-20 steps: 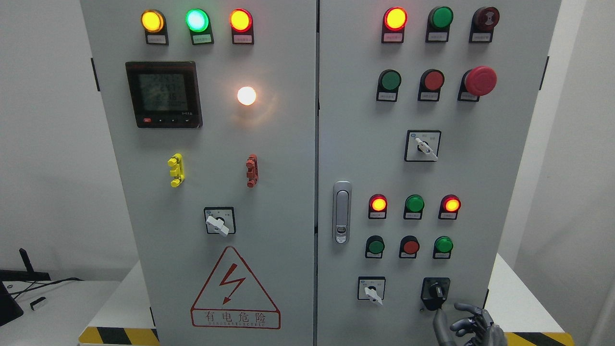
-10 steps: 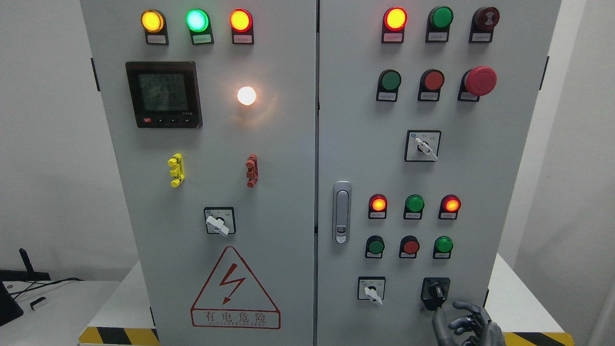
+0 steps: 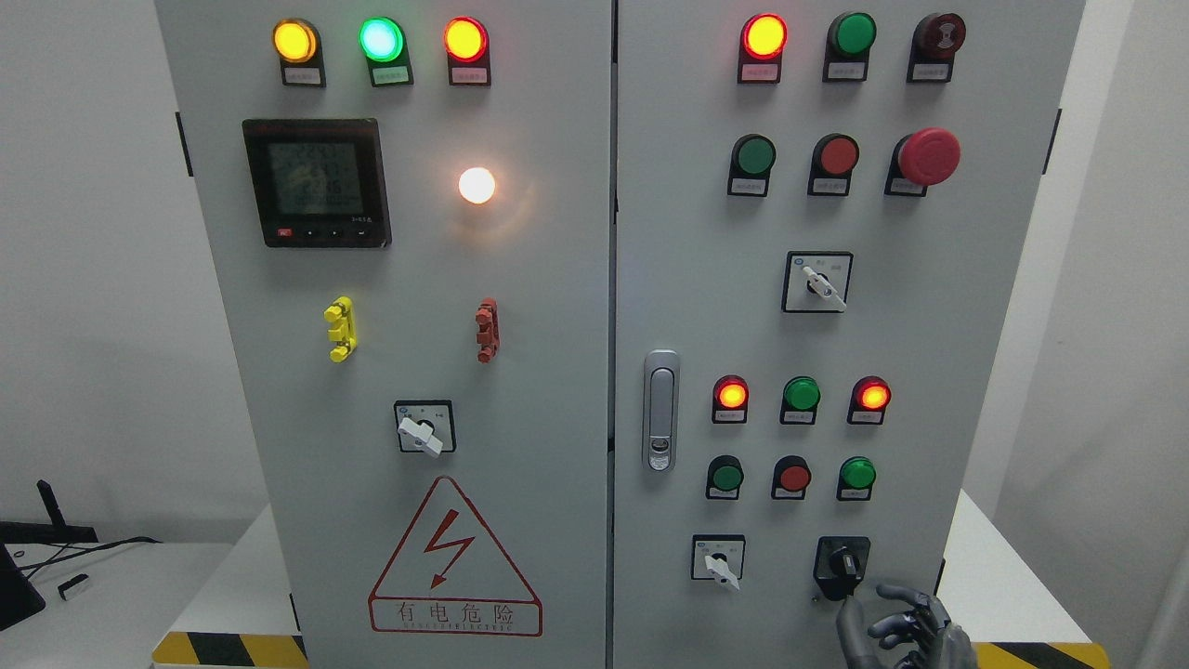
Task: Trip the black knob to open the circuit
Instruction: 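Raise the right hand up toward the black rotary knob, then close the right hand fingers around the black rotary knob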
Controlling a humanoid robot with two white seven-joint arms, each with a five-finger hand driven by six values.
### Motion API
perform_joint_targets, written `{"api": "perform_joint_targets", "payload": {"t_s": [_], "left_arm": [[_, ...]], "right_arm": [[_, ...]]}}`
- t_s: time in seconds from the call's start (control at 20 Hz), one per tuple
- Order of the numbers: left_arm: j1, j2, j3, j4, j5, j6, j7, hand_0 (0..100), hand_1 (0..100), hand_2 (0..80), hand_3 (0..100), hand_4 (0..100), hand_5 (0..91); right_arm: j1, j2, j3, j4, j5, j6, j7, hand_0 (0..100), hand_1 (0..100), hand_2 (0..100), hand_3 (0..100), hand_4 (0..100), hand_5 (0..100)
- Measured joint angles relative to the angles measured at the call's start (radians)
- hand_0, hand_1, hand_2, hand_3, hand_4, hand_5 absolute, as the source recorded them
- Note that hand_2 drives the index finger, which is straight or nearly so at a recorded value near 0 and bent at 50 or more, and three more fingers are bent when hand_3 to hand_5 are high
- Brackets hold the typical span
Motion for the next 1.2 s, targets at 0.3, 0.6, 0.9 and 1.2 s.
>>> {"api": "perform_joint_targets", "payload": {"t_s": [0.3,0.6,0.9,1.2], "left_arm": [[0.0,0.0,0.0,0.0,0.0,0.0,0.0,12,39,0.0,0,0,0.0],[0.0,0.0,0.0,0.0,0.0,0.0,0.0,12,39,0.0,0,0,0.0],[0.0,0.0,0.0,0.0,0.0,0.0,0.0,12,39,0.0,0,0,0.0],[0.0,0.0,0.0,0.0,0.0,0.0,0.0,12,39,0.0,0,0,0.0]], "right_arm": [[-0.008,0.0,0.016,0.003,0.013,0.0,0.0,35,79,43,75,78,92],[-0.014,0.001,0.025,0.007,0.018,0.0,-0.001,35,79,45,75,78,92],[-0.02,0.001,0.031,0.01,0.02,0.007,-0.003,33,78,46,76,79,92],[-0.023,0.001,0.035,0.012,0.021,0.013,-0.004,31,77,46,76,79,92]]}}
